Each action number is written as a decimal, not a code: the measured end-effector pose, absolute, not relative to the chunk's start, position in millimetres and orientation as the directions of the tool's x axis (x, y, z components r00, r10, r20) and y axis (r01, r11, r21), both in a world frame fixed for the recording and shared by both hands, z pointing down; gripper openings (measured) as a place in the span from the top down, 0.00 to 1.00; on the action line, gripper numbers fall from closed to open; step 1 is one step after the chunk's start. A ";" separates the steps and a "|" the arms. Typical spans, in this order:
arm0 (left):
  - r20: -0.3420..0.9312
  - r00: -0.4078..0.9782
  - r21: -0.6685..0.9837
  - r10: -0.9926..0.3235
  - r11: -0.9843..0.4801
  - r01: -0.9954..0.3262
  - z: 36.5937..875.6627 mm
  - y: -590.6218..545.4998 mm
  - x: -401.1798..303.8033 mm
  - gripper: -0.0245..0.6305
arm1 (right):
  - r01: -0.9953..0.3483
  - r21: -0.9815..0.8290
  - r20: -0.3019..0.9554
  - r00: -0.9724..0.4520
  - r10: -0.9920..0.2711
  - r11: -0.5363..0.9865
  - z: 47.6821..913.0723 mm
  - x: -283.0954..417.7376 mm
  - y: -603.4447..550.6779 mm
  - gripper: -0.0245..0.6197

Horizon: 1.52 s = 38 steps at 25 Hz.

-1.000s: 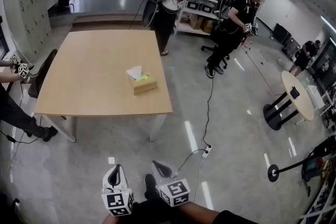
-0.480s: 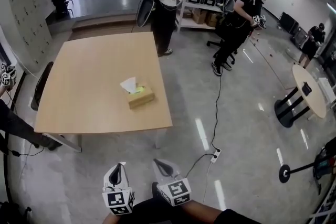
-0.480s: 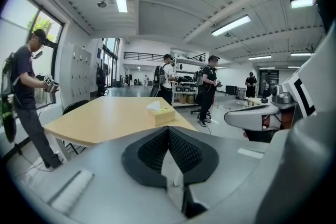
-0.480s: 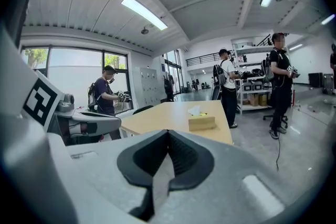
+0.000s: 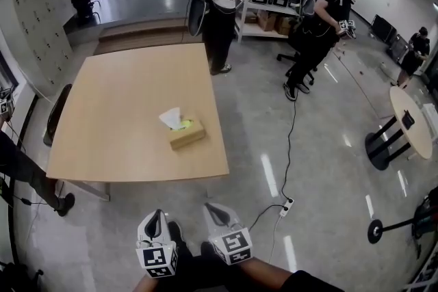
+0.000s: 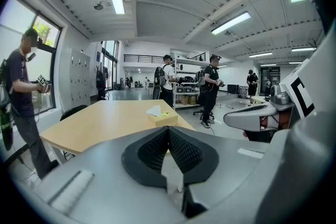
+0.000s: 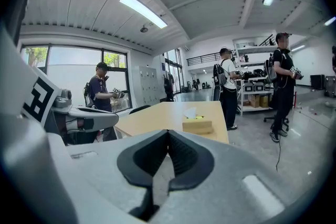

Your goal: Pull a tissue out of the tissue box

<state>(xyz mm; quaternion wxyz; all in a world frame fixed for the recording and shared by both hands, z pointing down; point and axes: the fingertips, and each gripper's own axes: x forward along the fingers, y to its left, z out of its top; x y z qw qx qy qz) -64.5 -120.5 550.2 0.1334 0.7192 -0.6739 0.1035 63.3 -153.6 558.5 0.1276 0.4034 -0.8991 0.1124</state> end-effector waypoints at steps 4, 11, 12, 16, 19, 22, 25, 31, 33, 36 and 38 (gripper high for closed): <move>0.334 0.095 0.068 -0.938 -0.077 -0.995 556.9 -144.5 -65.6 0.93 | -0.771 -0.089 0.338 -0.619 -0.709 0.630 562.2 63.6 -173.4 0.98; 0.314 0.171 0.090 -0.934 -0.150 -0.985 559.7 -217.1 -66.7 0.94 | -0.802 -0.055 0.365 -0.571 -0.736 0.595 562.5 57.1 -237.5 0.98; 0.318 0.180 0.095 -0.931 -0.158 -0.983 562.0 -228.7 -70.0 0.94 | -0.805 -0.051 0.370 -0.564 -0.738 0.590 563.2 53.2 -248.6 0.98; 0.329 0.206 0.109 -0.922 -0.180 -0.978 564.4 -266.9 -89.5 0.94 | -0.820 -0.033 0.399 -0.535 -0.744 0.572 559.5 35.6 -280.7 0.98; 0.303 0.227 0.113 -0.926 -0.202 -0.973 556.5 -295.9 -102.6 0.93 | -0.826 -0.016 0.398 -0.522 -0.755 0.563 549.1 21.2 -305.8 0.98; 0.286 0.247 0.130 -0.926 -0.218 -0.967 552.0 -317.1 -111.0 0.93 | -0.830 -0.002 0.403 -0.511 -0.759 0.558 545.5 9.9 -327.3 0.98; 0.284 0.257 0.144 -0.924 -0.224 -0.964 558.8 -336.0 -116.2 0.94 | -0.820 0.011 0.429 -0.513 -0.743 0.572 554.0 1.0 -347.0 0.98; 0.270 0.265 0.124 -0.926 -0.240 -0.963 559.7 -379.4 -142.5 0.93 | -0.809 0.024 0.464 -0.512 -0.723 0.587 567.2 -30.9 -391.5 0.96; 0.273 0.265 0.115 -0.925 -0.242 -0.963 562.1 -391.0 -150.9 0.94 | -0.809 0.023 0.474 -0.508 -0.719 0.587 572.0 -40.1 -404.7 0.92; 0.285 0.265 0.103 -0.921 -0.246 -0.964 569.9 -407.6 -157.1 0.93 | -0.813 0.016 0.503 -0.497 -0.707 0.583 586.5 -46.0 -424.1 0.86; 0.300 0.266 0.096 -0.916 -0.249 -0.964 574.9 -417.6 -156.9 0.94 | -0.814 0.022 0.530 -0.482 -0.697 0.580 595.1 -45.6 -434.6 0.83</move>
